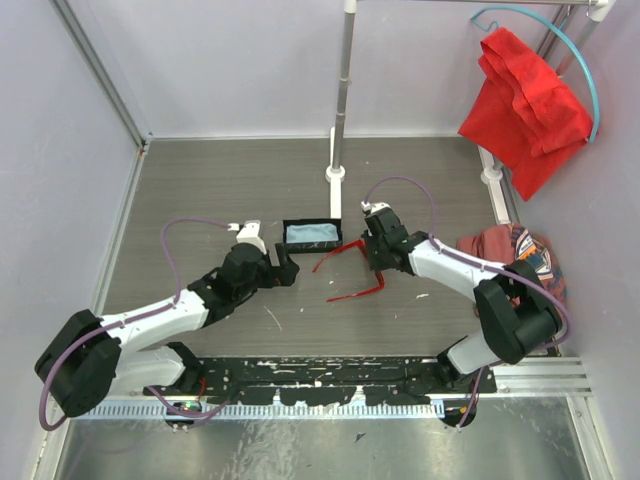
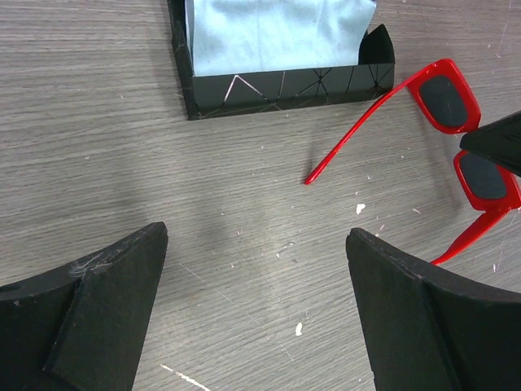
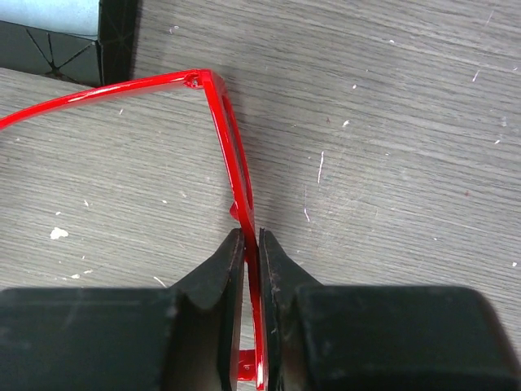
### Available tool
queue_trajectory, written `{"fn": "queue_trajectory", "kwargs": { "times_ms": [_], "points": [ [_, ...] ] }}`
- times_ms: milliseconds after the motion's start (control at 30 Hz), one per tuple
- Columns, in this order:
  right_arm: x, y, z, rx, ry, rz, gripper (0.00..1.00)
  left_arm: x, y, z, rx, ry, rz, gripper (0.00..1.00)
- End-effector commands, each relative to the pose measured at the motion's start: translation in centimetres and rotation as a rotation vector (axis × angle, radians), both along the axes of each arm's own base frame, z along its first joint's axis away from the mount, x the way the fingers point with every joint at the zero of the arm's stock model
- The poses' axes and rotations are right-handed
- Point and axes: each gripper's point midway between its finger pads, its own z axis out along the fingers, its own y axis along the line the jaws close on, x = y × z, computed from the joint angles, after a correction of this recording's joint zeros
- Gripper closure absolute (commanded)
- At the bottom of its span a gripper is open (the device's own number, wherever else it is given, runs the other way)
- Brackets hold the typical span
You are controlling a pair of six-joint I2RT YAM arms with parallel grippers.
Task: Organize the sunglasses
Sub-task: Pick up the sunglasses from the center of the board, then fold the sunglasses.
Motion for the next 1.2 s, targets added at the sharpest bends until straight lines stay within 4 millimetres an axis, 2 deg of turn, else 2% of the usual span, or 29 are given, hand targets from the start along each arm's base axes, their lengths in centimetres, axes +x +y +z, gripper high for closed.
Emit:
{"fn": "queue_trajectory", "kwargs": {
  "times_ms": [0,233,367,700,867,1167],
  "points": [
    [0.4,0.3,1.9,0.039,-0.067,-0.009,0.91,0.0,0.3,0.2,0.005,-0.020,0.007,0.02],
    [-0.4,0.0,2.3,0.054,-0.073,-0.002,0.99,-0.1,0.6,0.4,0.006,-0.025,0.012,0.02],
    [-0.9,0.0,2.8,0.070,-0.083,0.007,0.99,-0.2,0.7,0.6,0.004,-0.028,0.014,0.02],
    [-1.5,0.5,5.7,0.145,-0.152,0.040,0.99,-0.2,0.6,1.5,-0.013,-0.038,0.016,0.02],
    [-1.5,0.9,6.6,0.177,-0.180,0.053,0.99,0.3,-0.1,3.0,-0.017,-0.052,0.000,0.02],
    [-1.5,0.9,6.7,0.179,-0.189,0.060,0.99,1.0,-1.6,4.7,0.023,-0.078,-0.018,0.02]
  ]
}}
